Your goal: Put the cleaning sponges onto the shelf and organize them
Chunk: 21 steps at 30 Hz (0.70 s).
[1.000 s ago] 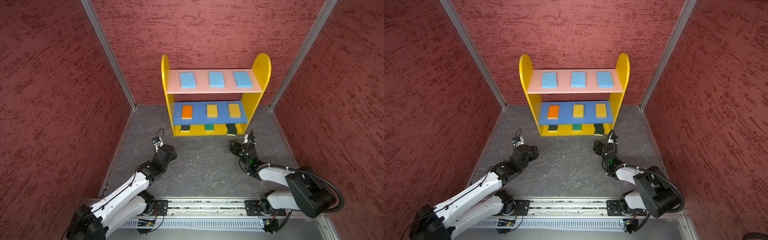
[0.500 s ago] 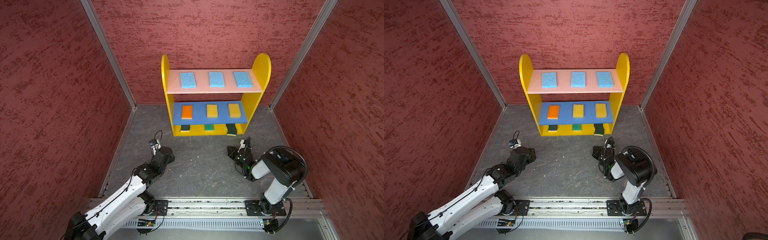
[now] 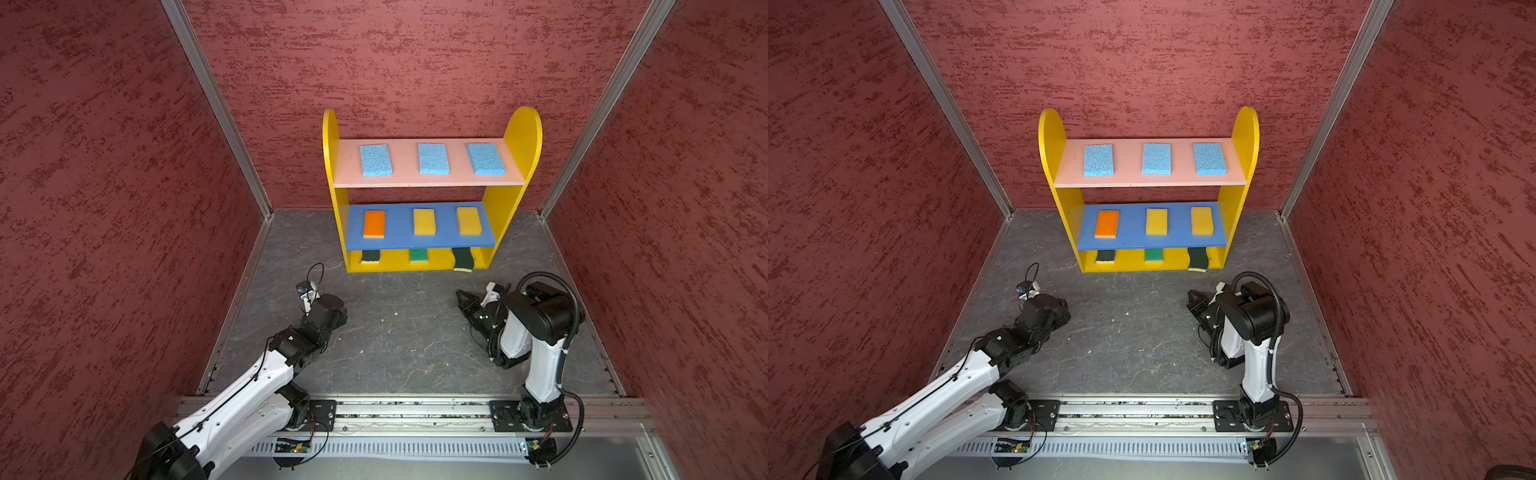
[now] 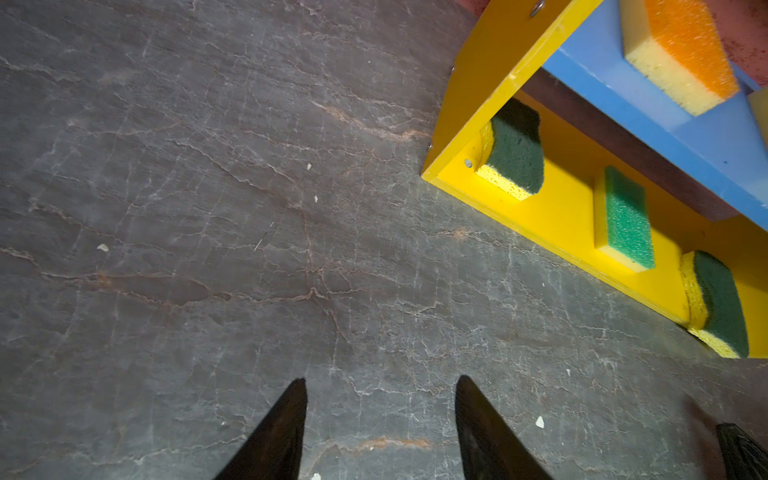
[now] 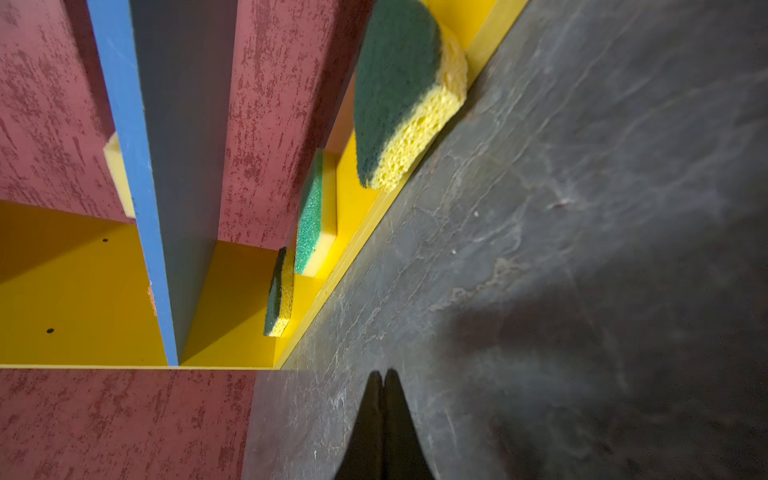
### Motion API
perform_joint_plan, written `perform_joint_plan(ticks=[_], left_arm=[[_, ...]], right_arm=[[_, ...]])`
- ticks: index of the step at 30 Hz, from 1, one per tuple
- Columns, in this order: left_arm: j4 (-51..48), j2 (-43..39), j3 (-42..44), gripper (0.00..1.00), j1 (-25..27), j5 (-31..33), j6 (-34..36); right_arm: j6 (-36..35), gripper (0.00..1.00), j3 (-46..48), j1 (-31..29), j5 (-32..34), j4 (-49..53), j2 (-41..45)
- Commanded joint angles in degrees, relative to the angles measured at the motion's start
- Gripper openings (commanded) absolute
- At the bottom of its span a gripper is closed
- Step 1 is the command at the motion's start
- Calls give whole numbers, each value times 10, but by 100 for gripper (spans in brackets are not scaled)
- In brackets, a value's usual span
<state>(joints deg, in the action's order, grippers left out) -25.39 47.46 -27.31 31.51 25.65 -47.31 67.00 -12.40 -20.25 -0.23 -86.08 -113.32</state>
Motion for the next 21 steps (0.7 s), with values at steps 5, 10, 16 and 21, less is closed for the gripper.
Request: perform_joint_plan(ticks=[5,10,16,21], left_arm=[[34,15,4,58,-17,-24,-5],[51,26,4,58,-24,-33,-12],[66,44,3,58,-30,-43,-15],[82,57,3,58,-34,-50,-17]], right_arm=[[68,0,-18,21,25,34,6],[105,0,-35,25,36,41,3],[165,0,-44,28,57,-8,-34],[199,0,-55,28,65,-38,-59]])
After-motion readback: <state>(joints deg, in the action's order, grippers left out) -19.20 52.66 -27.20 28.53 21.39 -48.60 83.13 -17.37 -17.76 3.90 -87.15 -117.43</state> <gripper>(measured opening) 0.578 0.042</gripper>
